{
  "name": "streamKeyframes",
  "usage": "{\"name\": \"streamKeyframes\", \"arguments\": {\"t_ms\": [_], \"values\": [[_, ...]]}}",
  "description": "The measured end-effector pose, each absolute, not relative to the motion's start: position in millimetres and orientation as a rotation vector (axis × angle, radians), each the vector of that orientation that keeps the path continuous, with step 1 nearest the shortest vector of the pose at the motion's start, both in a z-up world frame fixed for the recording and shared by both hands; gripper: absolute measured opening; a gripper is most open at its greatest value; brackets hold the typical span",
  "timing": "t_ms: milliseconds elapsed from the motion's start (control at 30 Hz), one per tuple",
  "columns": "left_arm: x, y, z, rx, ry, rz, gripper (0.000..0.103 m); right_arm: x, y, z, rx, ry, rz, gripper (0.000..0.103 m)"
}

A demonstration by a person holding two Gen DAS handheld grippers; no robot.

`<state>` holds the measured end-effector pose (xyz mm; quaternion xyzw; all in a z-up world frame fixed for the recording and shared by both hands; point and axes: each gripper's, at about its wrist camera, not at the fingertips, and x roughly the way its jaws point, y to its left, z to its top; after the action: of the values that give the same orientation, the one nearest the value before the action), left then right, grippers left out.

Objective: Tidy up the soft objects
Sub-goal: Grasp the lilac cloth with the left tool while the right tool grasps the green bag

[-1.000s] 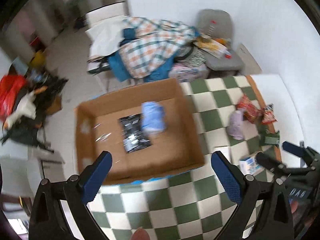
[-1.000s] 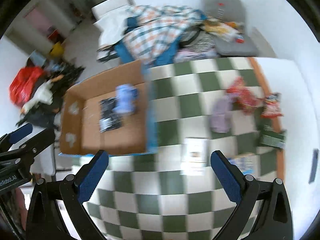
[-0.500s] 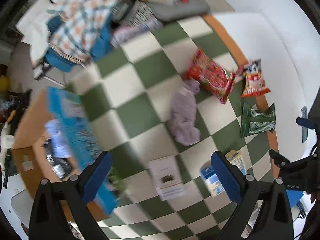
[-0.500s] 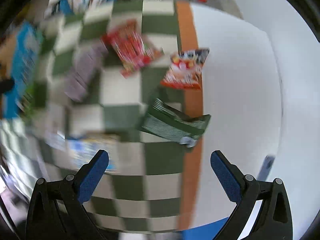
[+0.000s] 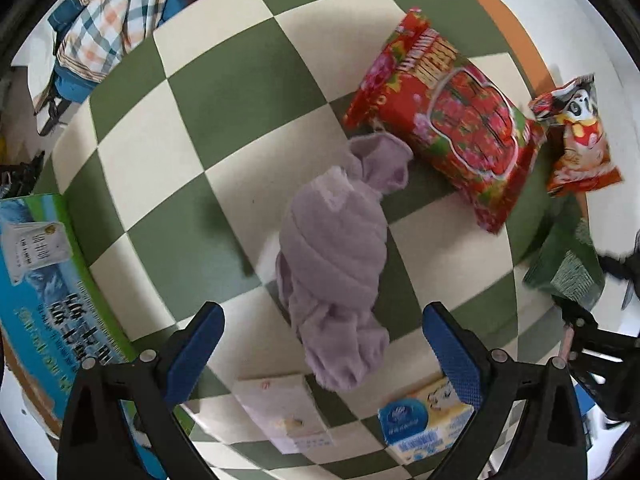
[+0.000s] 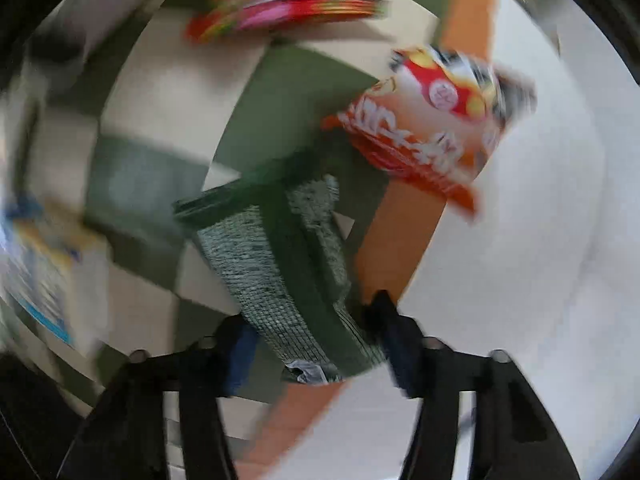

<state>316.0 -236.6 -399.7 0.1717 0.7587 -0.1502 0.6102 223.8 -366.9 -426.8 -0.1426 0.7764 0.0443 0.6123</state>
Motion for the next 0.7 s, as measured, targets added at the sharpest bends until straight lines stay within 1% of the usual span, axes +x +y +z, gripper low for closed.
{"name": "streamKeyframes", "arguments": {"t_ms": [67, 100, 133, 200, 233, 267, 300, 333, 367, 433, 467, 500, 600, 700], "values": [[320.4, -235.8, -404.4, 0.377, 1.756, -0.34, 0.101, 231.0, -394.9, -425.0, -0.026, 1.824, 0.033, 0.048], [322.3, -235.8, -406.4, 0.365, 1.757, -0.34, 0.098, 232.6, -409.6, -425.6, 0.133, 1.834, 0.009, 0.048], [324.0, -235.1, -407.8, 0.358, 1.758, -0.34, 0.092, 233.6, -417.7, -425.2, 0.208, 1.818, -0.002, 0.049], [327.0, -234.7, -415.1, 0.341, 1.783, -0.332, 0.062, 236.1, -424.5, -426.3, 0.233, 1.8, -0.016, 0.056], [328.0, -233.7, -418.1, 0.338, 1.797, -0.327, 0.059, 236.9, -426.9, -428.2, 0.217, 1.8, -0.038, 0.059], [328.6, -234.8, -416.5, 0.34, 1.78, -0.33, 0.055, 237.5, -428.4, -430.0, 0.21, 1.797, -0.054, 0.059], [328.6, -236.8, -415.3, 0.353, 1.766, -0.335, 0.044, 237.5, -429.1, -431.3, 0.212, 1.795, -0.062, 0.059], [327.8, -238.4, -413.7, 0.369, 1.753, -0.331, 0.037, 235.9, -429.1, -433.8, 0.211, 1.798, -0.077, 0.058], [326.9, -238.3, -412.6, 0.362, 1.75, -0.331, 0.033, 231.7, -428.7, -435.3, 0.201, 1.787, -0.095, 0.052], [324.9, -237.3, -410.6, 0.346, 1.752, -0.329, 0.03, 228.4, -426.7, -431.8, 0.17, 1.756, -0.134, 0.045], [322.0, -235.8, -406.3, 0.353, 1.731, -0.318, 0.03, 226.3, -426.3, -430.0, 0.177, 1.749, -0.148, 0.04], [318.0, -235.3, -401.6, 0.358, 1.716, -0.314, 0.03, 224.2, -424.5, -427.7, 0.189, 1.742, -0.159, 0.038], [304.1, -227.6, -372.9, 0.338, 1.648, -0.315, 0.029, 215.8, -419.0, -411.7, 0.298, 1.706, -0.16, 0.036], [287.4, -213.1, -332.8, 0.287, 1.575, -0.324, 0.029, 211.2, -408.4, -386.2, 0.336, 1.655, -0.15, 0.036]]}}
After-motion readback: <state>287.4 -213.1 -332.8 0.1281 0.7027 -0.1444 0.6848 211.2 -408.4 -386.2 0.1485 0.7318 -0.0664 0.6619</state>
